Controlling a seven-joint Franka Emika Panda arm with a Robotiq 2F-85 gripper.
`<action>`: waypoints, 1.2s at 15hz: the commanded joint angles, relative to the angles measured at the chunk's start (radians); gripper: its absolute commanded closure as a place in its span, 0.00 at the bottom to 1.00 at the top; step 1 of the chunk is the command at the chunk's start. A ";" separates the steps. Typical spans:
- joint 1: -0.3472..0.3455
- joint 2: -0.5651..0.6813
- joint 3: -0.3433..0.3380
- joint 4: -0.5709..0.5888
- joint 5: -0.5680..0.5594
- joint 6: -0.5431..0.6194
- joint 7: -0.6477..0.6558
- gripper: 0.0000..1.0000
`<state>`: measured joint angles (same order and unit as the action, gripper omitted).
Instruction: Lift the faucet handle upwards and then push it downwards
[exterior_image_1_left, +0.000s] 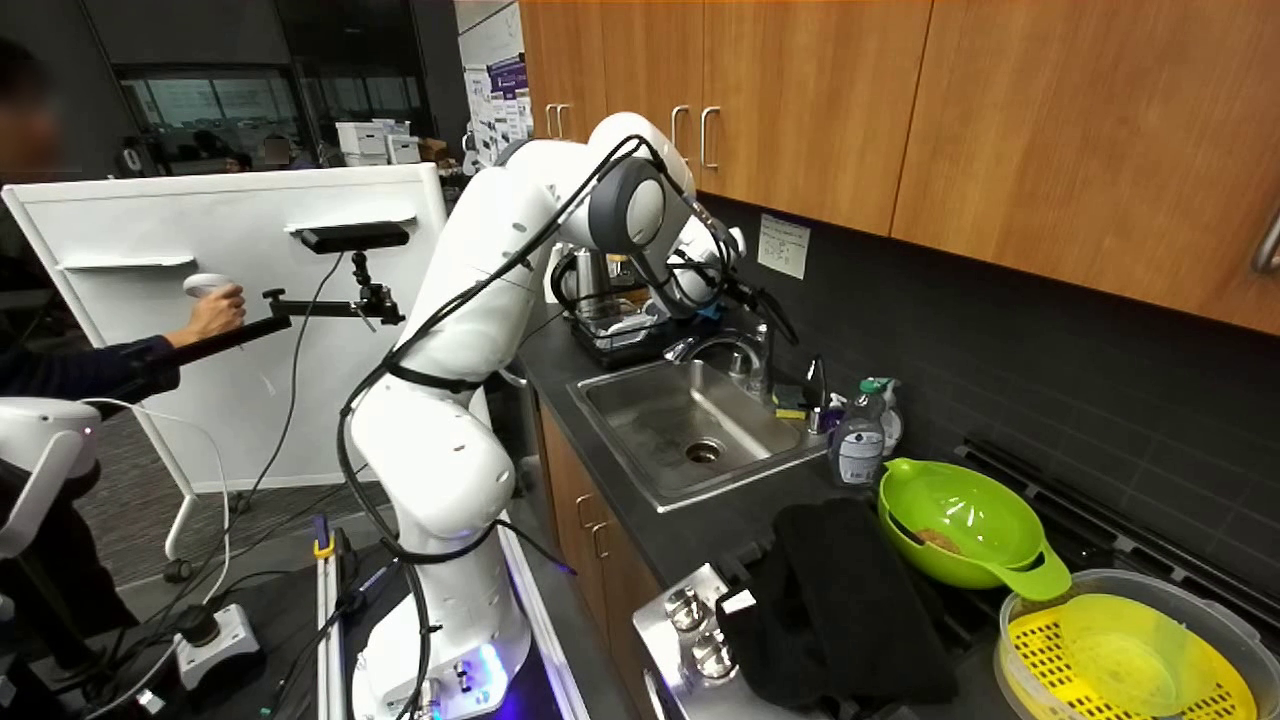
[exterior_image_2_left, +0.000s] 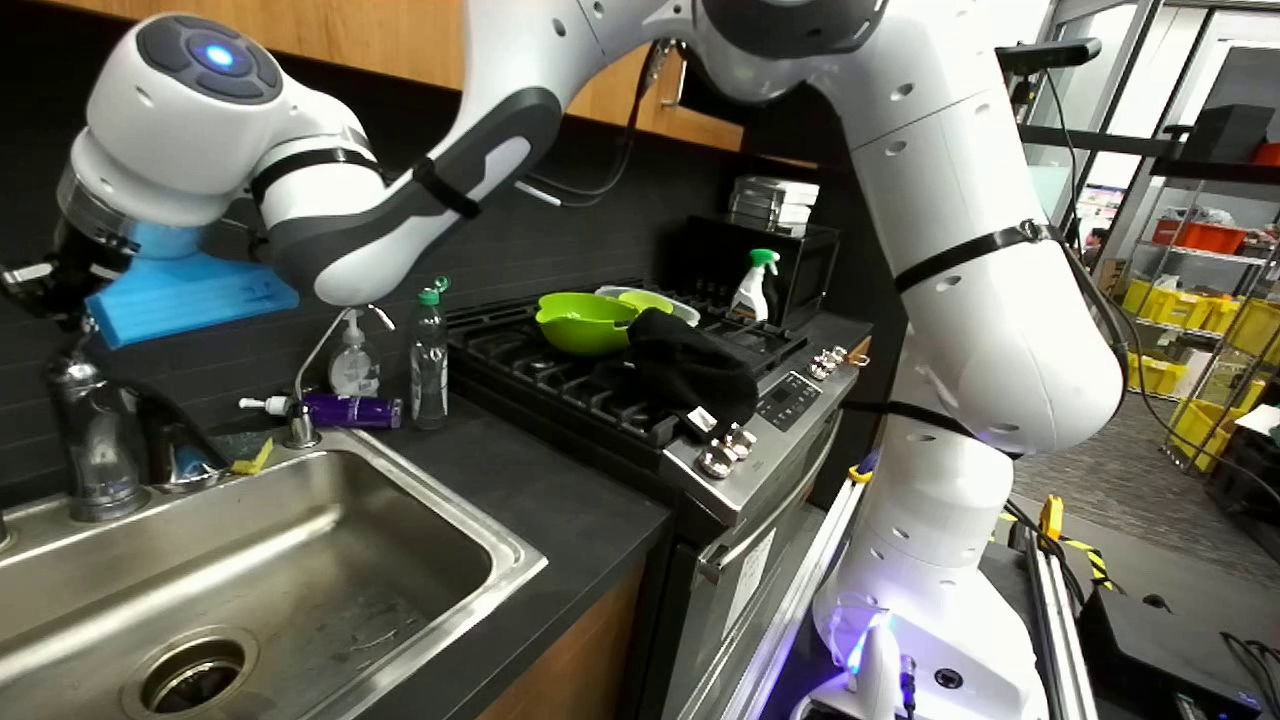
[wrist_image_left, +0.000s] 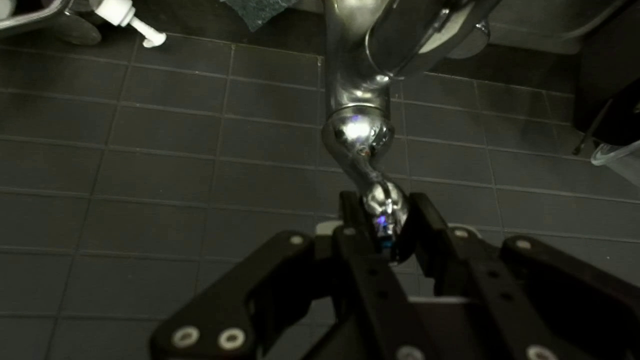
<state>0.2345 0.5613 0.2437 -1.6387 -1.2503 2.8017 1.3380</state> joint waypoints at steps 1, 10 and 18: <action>0.001 0.013 -0.010 0.078 0.001 -0.026 -0.018 0.93; 0.006 0.031 -0.006 0.119 0.013 -0.057 -0.027 0.93; 0.007 0.054 -0.004 0.165 0.019 -0.069 -0.038 0.93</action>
<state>0.2435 0.5923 0.2462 -1.5688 -1.2401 2.7603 1.3358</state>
